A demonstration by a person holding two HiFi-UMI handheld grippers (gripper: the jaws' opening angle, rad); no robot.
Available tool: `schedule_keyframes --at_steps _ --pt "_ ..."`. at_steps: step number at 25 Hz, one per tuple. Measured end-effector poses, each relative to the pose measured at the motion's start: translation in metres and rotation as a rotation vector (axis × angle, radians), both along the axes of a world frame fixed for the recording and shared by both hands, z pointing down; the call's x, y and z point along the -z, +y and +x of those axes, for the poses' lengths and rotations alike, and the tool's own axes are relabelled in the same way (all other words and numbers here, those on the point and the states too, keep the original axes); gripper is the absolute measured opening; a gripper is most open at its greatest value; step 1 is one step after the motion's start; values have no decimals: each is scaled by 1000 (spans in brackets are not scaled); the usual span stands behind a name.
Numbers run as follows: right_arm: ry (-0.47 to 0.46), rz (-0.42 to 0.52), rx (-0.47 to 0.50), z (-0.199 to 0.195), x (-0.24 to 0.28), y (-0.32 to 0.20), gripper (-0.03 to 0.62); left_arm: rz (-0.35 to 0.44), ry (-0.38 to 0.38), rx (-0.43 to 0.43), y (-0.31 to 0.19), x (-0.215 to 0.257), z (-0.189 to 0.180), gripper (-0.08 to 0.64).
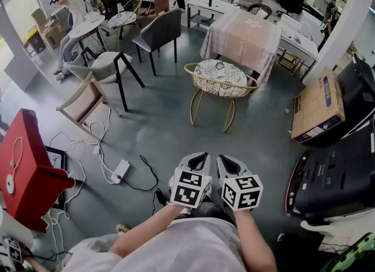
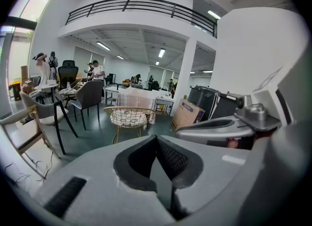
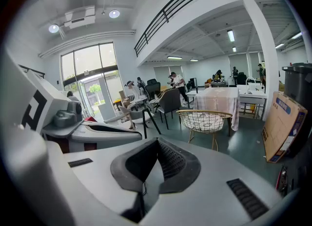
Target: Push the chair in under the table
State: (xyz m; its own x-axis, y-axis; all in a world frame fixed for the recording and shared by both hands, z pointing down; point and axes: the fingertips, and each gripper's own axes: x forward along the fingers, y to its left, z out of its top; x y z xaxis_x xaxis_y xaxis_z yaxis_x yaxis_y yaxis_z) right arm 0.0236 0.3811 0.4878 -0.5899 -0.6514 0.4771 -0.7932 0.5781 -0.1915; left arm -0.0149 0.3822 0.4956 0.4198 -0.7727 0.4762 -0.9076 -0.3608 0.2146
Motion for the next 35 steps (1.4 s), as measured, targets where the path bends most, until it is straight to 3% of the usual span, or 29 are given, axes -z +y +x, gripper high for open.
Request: schedule_keyframes --at_steps 14,35 --pt "-22 -16 7 18 -7 -15 5 -22 -17 -16 -15 -3 18 6" --pt "-30 -57 54 23 -25 -118 5 -41 -41 0 -120 -14 30 6"
